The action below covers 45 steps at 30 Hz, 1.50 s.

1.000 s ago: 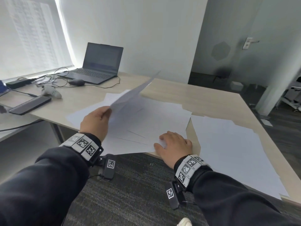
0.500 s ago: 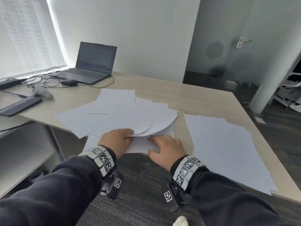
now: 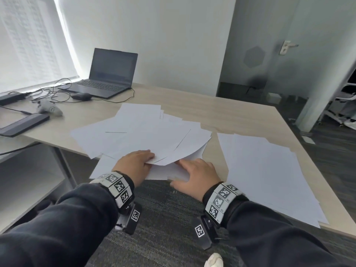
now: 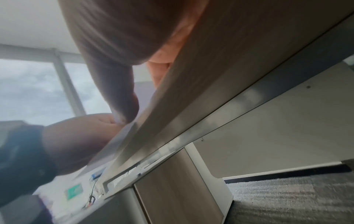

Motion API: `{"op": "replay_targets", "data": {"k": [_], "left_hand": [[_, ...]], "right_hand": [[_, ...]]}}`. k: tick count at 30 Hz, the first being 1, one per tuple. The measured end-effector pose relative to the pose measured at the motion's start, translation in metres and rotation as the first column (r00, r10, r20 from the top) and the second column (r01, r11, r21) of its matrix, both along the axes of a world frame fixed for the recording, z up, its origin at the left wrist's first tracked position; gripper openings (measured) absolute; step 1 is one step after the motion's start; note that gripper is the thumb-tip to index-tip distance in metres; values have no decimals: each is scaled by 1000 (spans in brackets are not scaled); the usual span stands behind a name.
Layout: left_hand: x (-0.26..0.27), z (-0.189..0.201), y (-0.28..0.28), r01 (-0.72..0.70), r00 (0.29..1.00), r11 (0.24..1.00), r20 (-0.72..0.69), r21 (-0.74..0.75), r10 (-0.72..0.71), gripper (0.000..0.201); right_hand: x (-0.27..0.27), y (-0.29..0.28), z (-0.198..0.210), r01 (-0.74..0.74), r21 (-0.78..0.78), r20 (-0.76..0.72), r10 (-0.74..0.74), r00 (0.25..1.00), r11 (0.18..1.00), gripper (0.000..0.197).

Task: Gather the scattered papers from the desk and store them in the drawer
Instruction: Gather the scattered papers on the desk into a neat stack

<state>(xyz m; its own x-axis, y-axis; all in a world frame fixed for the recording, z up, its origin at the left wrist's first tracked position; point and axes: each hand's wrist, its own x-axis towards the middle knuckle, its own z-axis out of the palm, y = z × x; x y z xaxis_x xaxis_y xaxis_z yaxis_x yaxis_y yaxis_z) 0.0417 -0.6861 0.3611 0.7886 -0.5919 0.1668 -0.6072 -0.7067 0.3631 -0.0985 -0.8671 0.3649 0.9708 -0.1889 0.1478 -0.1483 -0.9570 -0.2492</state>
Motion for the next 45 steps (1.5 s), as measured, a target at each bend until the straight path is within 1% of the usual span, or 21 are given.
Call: {"op": "replay_targets", "data": {"k": [3, 5, 7, 10, 13, 16, 18, 20, 22, 24, 26, 27, 28, 30, 33, 35, 36, 39, 41, 43, 45], "left_hand": [[3, -7, 0, -10, 1000, 997, 4, 75, 10, 49], [5, -10, 0, -17, 1000, 998, -21, 61, 18, 50], [6, -9, 0, -20, 998, 1000, -53, 12, 21, 49], [6, -5, 0, -15, 999, 999, -42, -46, 13, 45], [0, 2, 0, 39, 999, 996, -6, -82, -39, 42], [-12, 7, 0, 133, 991, 985, -6, -113, -134, 52], [-23, 11, -1, 202, 978, 972, -27, -118, -206, 71], [-31, 13, -3, 233, 972, 972, -28, -19, -234, 82], [-34, 13, -6, 221, 975, 975, -1, 5, -221, 61], [-33, 12, -7, 214, 977, 971, 26, -106, -213, 31], [-33, 12, -9, 155, 987, 962, -7, -224, -161, 24], [-33, 12, -9, 129, 990, 955, -16, -265, -138, 24], [-34, 13, -9, 117, 992, 947, -9, -299, -126, 24], [-37, 11, -8, 130, 991, 935, 9, -329, -134, 26], [-49, 10, -6, 245, 969, 927, 89, -283, -229, 28], [-61, 11, -4, 356, 927, 907, 211, -224, -311, 29], [-67, 12, -3, 403, 903, 890, 247, -211, -350, 29], [-77, 6, 0, 506, 858, 829, 241, -239, -455, 31], [-81, 2, 4, 522, 853, 816, 136, -247, -504, 49], [-84, -1, 9, 530, 844, 811, 58, -246, -534, 70], [-85, 2, 12, 492, 858, 823, -2, -284, -514, 82]], "right_hand": [[-5, -3, 1, -123, 0, -59, 123, 991, 992, 68], [-8, -6, -1, -173, 84, 2, 174, 985, 981, 62], [-10, -8, -3, -196, 200, 106, 177, 978, 960, 45], [-12, -7, -4, -187, 252, 269, 117, 956, 950, 16], [-9, -10, -7, -76, 306, 442, -71, 894, 949, 12], [-9, -13, -2, -40, 500, 431, -209, 878, 865, 13], [-13, -13, 1, -64, 547, 423, -210, 882, 834, 15], [-15, -12, 4, -99, 564, 443, -199, 874, 819, 14], [-17, -10, 4, -141, 576, 464, -180, 867, 806, 15], [-20, -7, 4, -152, 615, 460, -195, 866, 774, 20], [-27, 1, 8, -134, 733, 421, -290, 859, 667, 17], [-31, 5, 11, -119, 816, 371, -353, 859, 566, 12], [-34, 9, 15, -95, 887, 297, -402, 866, 452, 16], [-38, 15, 22, -24, 977, 114, -423, 899, 213, 43], [-39, 14, 30, 41, 991, -80, -327, 942, -124, 76], [-40, 11, 40, 69, 967, -140, -286, 948, -243, 75], [-41, 10, 45, 91, 959, -168, -277, 946, -268, 68], [-48, 11, 49, 174, 957, -233, -252, 939, -233, 34], [-54, 15, 42, 215, 960, -257, -263, 930, -178, 18], [-59, 13, 34, 261, 960, -280, -305, 910, -103, 13], [-63, 5, 26, 321, 946, -282, -392, 876, 36, 17]]}}
